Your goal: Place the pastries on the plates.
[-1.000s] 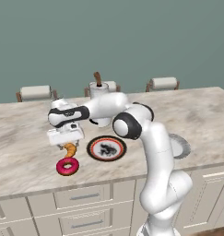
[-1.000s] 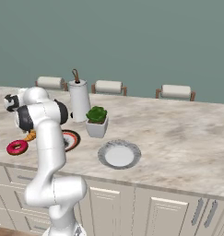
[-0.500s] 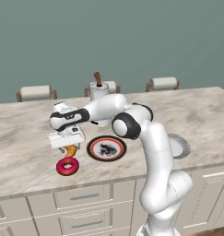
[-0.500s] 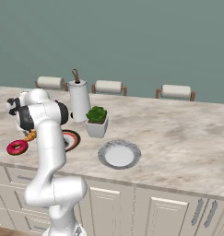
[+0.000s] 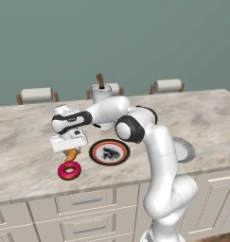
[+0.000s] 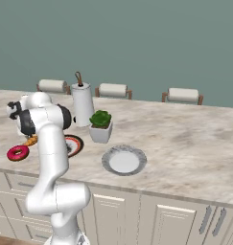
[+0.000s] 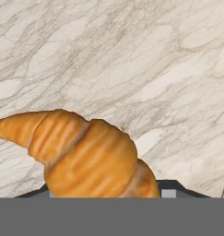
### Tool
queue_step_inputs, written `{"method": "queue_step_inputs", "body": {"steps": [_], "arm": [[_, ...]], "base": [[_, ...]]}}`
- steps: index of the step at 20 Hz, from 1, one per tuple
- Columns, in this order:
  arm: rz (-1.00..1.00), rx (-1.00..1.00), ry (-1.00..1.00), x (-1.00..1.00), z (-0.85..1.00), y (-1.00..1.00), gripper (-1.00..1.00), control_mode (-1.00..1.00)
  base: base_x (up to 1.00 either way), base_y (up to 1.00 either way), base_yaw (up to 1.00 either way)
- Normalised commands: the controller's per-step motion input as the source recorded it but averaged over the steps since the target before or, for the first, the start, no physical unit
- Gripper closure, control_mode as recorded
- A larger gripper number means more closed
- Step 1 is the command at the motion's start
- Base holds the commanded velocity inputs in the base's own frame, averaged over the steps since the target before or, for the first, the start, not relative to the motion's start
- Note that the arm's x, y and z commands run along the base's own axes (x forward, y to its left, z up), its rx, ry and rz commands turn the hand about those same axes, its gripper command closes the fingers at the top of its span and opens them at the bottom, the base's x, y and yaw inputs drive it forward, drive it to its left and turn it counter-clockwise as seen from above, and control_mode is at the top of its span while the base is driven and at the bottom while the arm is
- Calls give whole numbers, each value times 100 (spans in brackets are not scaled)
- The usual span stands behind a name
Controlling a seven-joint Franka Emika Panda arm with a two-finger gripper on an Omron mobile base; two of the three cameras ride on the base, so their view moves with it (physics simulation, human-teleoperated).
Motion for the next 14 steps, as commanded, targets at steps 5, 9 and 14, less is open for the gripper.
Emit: {"method": "queue_step_inputs", "body": {"steps": [5,9,14], "arm": [[-6,0,-3,-25,47,-43,100,-100],[0,0,-10,-43,82,-49,100,-100],[-5,0,-9,-53,51,-78,100,-100]], "base": [[0,0,0],[0,0,0],[0,0,0]]}}
